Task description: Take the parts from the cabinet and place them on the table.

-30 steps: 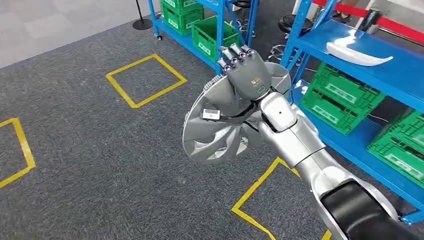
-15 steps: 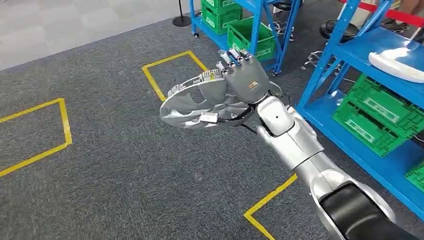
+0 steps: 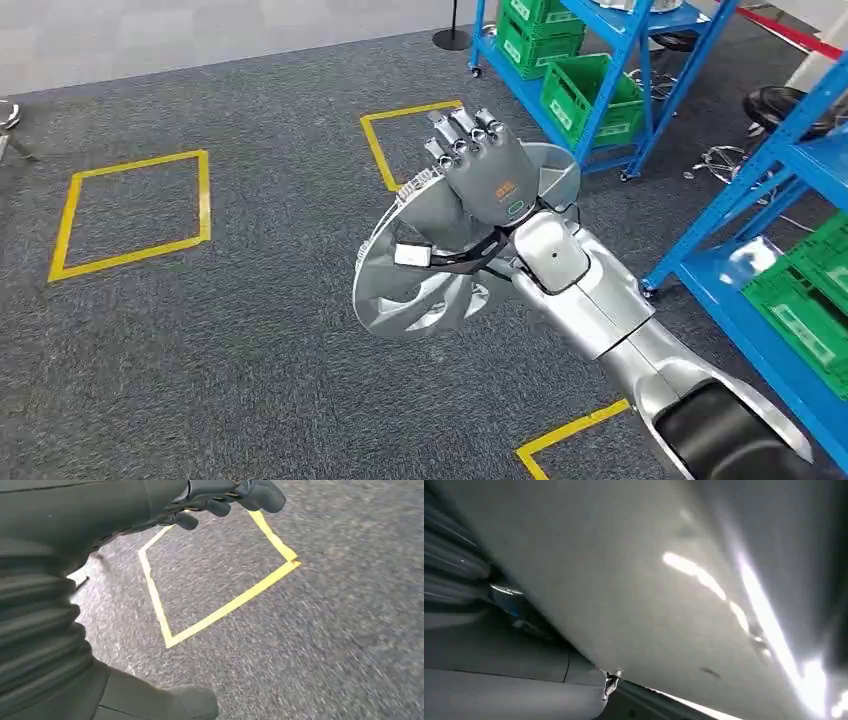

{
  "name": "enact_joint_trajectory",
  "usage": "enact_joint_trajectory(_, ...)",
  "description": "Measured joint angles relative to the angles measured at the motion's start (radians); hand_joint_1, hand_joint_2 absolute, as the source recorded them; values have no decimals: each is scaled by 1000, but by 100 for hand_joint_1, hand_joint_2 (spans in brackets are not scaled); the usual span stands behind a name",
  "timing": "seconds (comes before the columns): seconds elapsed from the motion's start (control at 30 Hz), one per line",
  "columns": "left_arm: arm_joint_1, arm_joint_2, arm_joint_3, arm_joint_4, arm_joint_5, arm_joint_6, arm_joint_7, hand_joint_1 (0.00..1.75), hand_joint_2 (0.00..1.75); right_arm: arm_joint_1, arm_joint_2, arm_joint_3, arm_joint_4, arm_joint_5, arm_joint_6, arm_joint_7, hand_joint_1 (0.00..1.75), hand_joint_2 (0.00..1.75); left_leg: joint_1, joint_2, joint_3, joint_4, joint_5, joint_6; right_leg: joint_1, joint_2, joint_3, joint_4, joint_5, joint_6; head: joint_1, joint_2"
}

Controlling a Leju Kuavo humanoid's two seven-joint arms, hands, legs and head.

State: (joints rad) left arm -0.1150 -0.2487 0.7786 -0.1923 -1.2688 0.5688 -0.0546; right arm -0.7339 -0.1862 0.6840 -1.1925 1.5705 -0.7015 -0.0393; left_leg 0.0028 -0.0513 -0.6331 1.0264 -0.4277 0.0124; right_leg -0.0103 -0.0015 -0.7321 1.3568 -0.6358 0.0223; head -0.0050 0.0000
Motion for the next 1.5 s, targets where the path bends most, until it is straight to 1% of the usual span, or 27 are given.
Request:
enact_joint_trajectory(0.03,2,1,0,0,0,0,1,0,175,6,-2,3,-2,0,0,0,175,175,0,-17,0,2,0,0,0,1,2,-19,26,-2,0,0)
enact_joint_trajectory(0.1,2,2,0,0,0,0,0,0,175,6,-4,9,-7,0,0,0,175,175,0,-49,0,7,0,-2,-3,11,68,-173,118,-7,1,0)
enact_joint_trajectory(0.13,1,1,0,0,0,0,1,0,175,4,-6,10,-11,0,0,-1,175,175,1,-64,-1,9,0,-5,-6,42,115,-268,158,-10,1,0)
enact_joint_trajectory(0.17,2,0,0,0,0,0,1,0,175,2,-7,11,-13,-2,0,-10,175,175,1,-75,-6,11,1,-13,-12,102,129,-302,148,-7,0,0)
enact_joint_trajectory(0.3,12,1,0,0,1,0,-2,0,175,-3,-2,12,-18,-6,1,-44,175,175,4,-127,-26,-2,15,-45,-1,52,130,-314,160,-31,0,0)
enact_joint_trajectory(0.33,15,3,0,0,1,7,-9,0,175,-8,4,11,-18,-8,1,-48,175,175,5,-112,-27,6,12,-45,-6,34,133,-323,166,-39,2,0)
enact_joint_trajectory(0.37,16,1,0,0,1,18,-18,0,175,-10,10,11,-18,-9,1,-52,175,175,-4,-41,-41,36,-14,-48,-4,24,134,-327,167,-48,-11,0)
enact_joint_trajectory(0.4,13,1,0,0,1,28,-26,0,175,-13,10,9,-18,-9,0,-52,175,175,-4,3,-70,96,-52,-53,-1,10,135,-328,168,-51,-13,0)
enact_joint_trajectory(0.43,11,1,0,0,1,36,-35,0,175,-13,10,6,-18,-8,0,-53,175,175,-2,29,-111,185,-97,-56,3,-9,135,-328,166,-54,-13,0)
enact_joint_trajectory(0.5,12,0,-1,0,-1,40,-37,0,175,-8,10,-1,-18,-8,1,-64,175,175,3,42,-167,308,-140,-61,5,-43,135,-327,164,-56,-13,0)
enact_joint_trajectory(0.53,14,0,-1,1,-5,40,-32,0,175,-6,10,-3,-18,-8,1,-72,175,175,4,44,-164,306,-130,-62,5,-57,136,-327,163,-55,-13,0)
enact_joint_trajectory(0.6,15,0,-4,1,-16,40,-24,0,175,-5,10,-8,-19,-8,1,-84,175,175,6,57,-91,180,-63,-62,5,-86,137,-325,159,-51,-13,0)
enact_joint_trajectory(0.67,13,0,-6,1,-18,42,-19,0,175,-7,13,-14,-21,-7,1,-89,175,175,1,143,1,14,-22,-52,9,-109,143,-320,151,-42,-13,0)
enact_joint_trajectory(0.8,14,2,-8,1,-35,38,5,0,175,-21,32,-19,-21,-6,1,-95,175,175,-8,98,1,11,-13,-23,12,-148,153,-322,145,-20,-6,0)
enact_joint_trajectory(0.83,15,2,-12,1,-40,37,14,0,175,-25,39,-22,-21,-9,1,-100,175,175,0,85,9,2,-6,-12,7,-142,153,-319,138,-11,-7,0)
enact_joint_trajectory(0.87,15,2,-16,0,-42,36,17,0,175,-27,40,-24,-21,-9,1,-103,175,175,2,71,9,-1,-4,-9,2,-71,146,-295,122,-5,-3,0)
enact_joint_trajectory(0.9,11,2,-16,0,-43,35,19,0,175,-29,42,-26,-21,-10,-1,-103,175,175,4,61,8,-1,-2,-4,-2,-29,121,-239,88,-3,-2,0)
enact_joint_trajectory(1.0,10,0,-18,1,-43,32,19,0,175,-29,42,-31,-17,-11,1,-106,175,175,3,12,7,1,-2,1,-2,-1,4,-12,5,3,1,0)
enact_joint_trajectory(1.07,12,2,-18,1,-44,29,21,0,175,-29,45,-31,-15,-21,1,-119,175,175,3,-23,7,4,-1,0,-2,1,4,-43,55,0,2,0)
enact_joint_trajectory(1.13,9,1,-19,1,-43,20,23,0,175,-37,52,-31,-14,-22,1,-129,175,175,5,-54,7,8,-2,-4,-6,21,78,-209,148,-5,2,0)
enact_joint_trajectory(1.17,8,-1,-19,1,-40,18,24,0,175,-44,55,-31,-13,-21,1,-129,175,175,6,-66,5,11,-2,-8,-10,65,114,-290,176,-7,2,0)
enact_joint_trajectory(1.2,6,-1,-19,1,-36,18,24,0,175,-52,60,-28,-11,-20,1,-128,175,175,2,-78,-4,16,-2,-18,-12,109,120,-309,163,-4,1,0)
enact_joint_trajectory(1.33,11,-2,-19,1,-33,21,20,0,175,-72,82,-27,-2,-8,1,-118,175,175,12,-129,-25,0,12,-51,-9,51,122,-320,174,-27,2,0)
enact_joint_trajectory(1.37,11,-2,-19,1,-31,21,20,0,175,-76,89,-27,0,-7,2,-118,175,175,12,-92,-24,15,3,-50,-9,32,126,-329,179,-34,2,0)
enact_joint_trajectory(1.4,9,-2,-19,1,-31,21,19,0,175,-77,94,-26,0,-6,0,-118,175,175,5,-26,-45,57,-27,-51,-7,21,129,-334,180,-44,-11,0)
enact_joint_trajectory(1.43,5,-2,-19,1,-32,21,19,0,175,-80,95,-26,1,-5,1,-118,175,175,5,14,-82,135,-69,-54,-4,4,129,-334,180,-46,-11,0)
enact_joint_trajectory(1.5,4,-2,-19,1,-27,21,16,0,175,-80,94,-26,7,-3,2,-117,175,175,8,41,-153,284,-131,-59,-1,-29,129,-334,177,-50,-11,0)
